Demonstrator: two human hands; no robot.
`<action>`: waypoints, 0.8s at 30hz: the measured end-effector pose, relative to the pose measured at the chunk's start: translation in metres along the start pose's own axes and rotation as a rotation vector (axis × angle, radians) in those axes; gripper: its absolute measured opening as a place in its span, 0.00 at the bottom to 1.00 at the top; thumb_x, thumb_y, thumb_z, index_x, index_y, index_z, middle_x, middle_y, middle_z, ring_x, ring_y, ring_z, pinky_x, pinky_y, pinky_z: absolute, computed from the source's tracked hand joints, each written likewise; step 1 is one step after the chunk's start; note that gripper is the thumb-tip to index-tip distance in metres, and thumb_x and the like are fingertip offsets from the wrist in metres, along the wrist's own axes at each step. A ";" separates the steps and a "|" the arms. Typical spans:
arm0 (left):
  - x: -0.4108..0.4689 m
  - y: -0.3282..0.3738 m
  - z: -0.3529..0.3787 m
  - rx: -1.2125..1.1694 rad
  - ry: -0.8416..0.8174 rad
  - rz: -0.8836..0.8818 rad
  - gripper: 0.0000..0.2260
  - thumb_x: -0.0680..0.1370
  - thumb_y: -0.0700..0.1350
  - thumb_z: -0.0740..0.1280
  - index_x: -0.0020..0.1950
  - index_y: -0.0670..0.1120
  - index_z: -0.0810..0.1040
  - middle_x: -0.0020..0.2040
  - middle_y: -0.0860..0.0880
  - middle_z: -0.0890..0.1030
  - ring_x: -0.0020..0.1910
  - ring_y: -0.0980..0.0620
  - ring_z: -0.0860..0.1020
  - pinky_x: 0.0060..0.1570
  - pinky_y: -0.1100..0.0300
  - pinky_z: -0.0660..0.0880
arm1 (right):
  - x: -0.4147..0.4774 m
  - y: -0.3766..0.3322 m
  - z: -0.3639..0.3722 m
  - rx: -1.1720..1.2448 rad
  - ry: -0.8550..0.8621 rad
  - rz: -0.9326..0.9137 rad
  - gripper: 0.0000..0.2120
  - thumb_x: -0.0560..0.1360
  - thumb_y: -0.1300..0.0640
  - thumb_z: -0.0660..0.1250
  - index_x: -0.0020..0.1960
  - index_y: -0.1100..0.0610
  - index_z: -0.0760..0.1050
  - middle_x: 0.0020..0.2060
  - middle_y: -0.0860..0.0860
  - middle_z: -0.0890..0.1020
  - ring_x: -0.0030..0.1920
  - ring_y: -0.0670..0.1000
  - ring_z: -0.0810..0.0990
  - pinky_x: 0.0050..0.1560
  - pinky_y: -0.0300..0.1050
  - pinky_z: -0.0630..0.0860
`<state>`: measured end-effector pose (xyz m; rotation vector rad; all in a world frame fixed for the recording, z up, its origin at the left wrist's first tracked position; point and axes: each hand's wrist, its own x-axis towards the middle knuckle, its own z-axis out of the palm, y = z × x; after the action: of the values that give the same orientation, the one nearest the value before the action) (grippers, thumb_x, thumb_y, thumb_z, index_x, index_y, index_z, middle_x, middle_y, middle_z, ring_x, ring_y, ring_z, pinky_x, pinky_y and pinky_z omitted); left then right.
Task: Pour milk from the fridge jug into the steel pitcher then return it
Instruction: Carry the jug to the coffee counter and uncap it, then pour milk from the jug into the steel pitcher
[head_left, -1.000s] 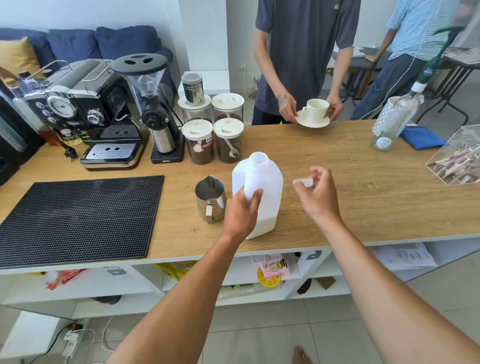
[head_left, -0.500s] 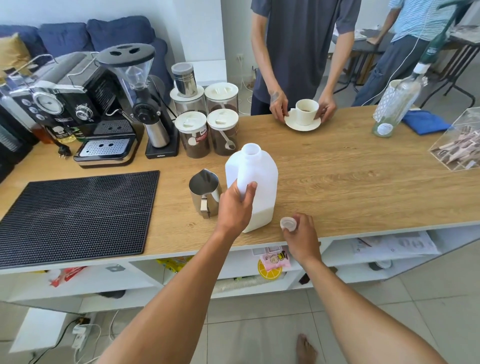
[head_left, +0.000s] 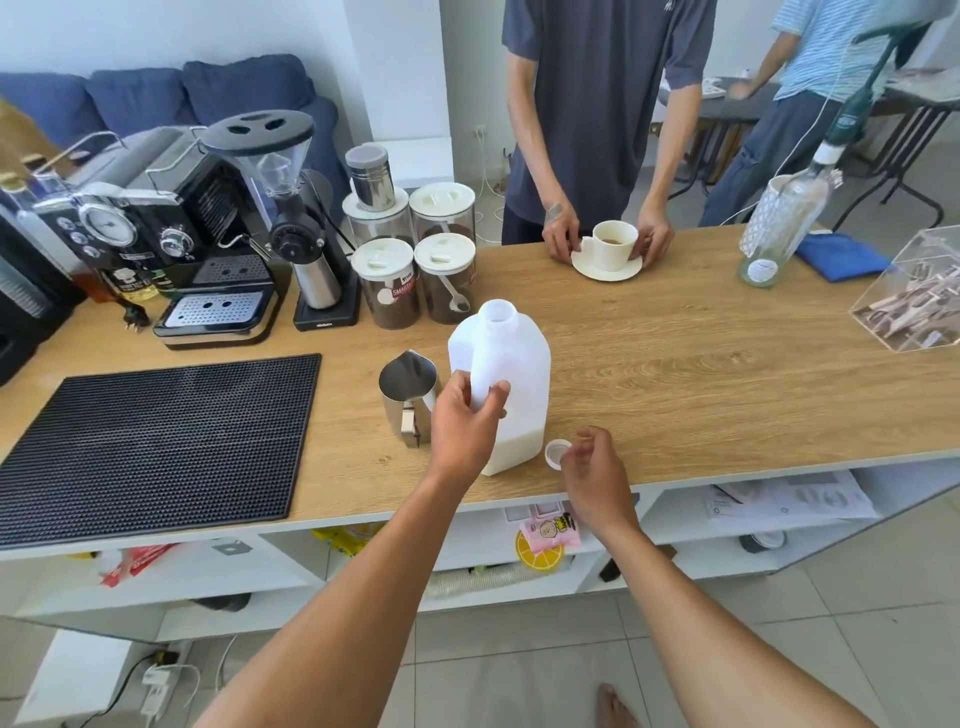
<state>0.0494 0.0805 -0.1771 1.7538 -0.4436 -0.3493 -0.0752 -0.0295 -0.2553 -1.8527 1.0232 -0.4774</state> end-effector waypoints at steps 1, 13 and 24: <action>-0.003 -0.002 -0.002 0.005 0.034 0.021 0.08 0.78 0.49 0.70 0.49 0.49 0.72 0.43 0.51 0.79 0.40 0.58 0.78 0.39 0.65 0.73 | -0.003 -0.007 0.000 -0.001 0.025 -0.056 0.12 0.80 0.55 0.61 0.62 0.56 0.71 0.49 0.47 0.79 0.51 0.50 0.79 0.47 0.42 0.75; -0.022 -0.072 -0.053 0.105 0.396 -0.162 0.12 0.79 0.49 0.67 0.57 0.45 0.70 0.54 0.49 0.73 0.54 0.50 0.73 0.53 0.58 0.68 | -0.030 -0.084 0.049 0.126 0.032 -0.385 0.17 0.80 0.48 0.59 0.65 0.55 0.71 0.56 0.46 0.78 0.53 0.43 0.76 0.53 0.36 0.73; 0.011 -0.083 -0.065 0.027 0.159 -0.263 0.17 0.83 0.51 0.59 0.44 0.42 0.79 0.39 0.50 0.78 0.36 0.54 0.73 0.36 0.60 0.67 | -0.011 -0.108 0.053 0.129 -0.104 -0.315 0.16 0.83 0.52 0.54 0.46 0.59 0.74 0.41 0.44 0.81 0.42 0.38 0.76 0.44 0.28 0.68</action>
<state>0.0981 0.1467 -0.2435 1.8545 -0.1030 -0.3873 0.0032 0.0313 -0.1864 -1.9070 0.6181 -0.6101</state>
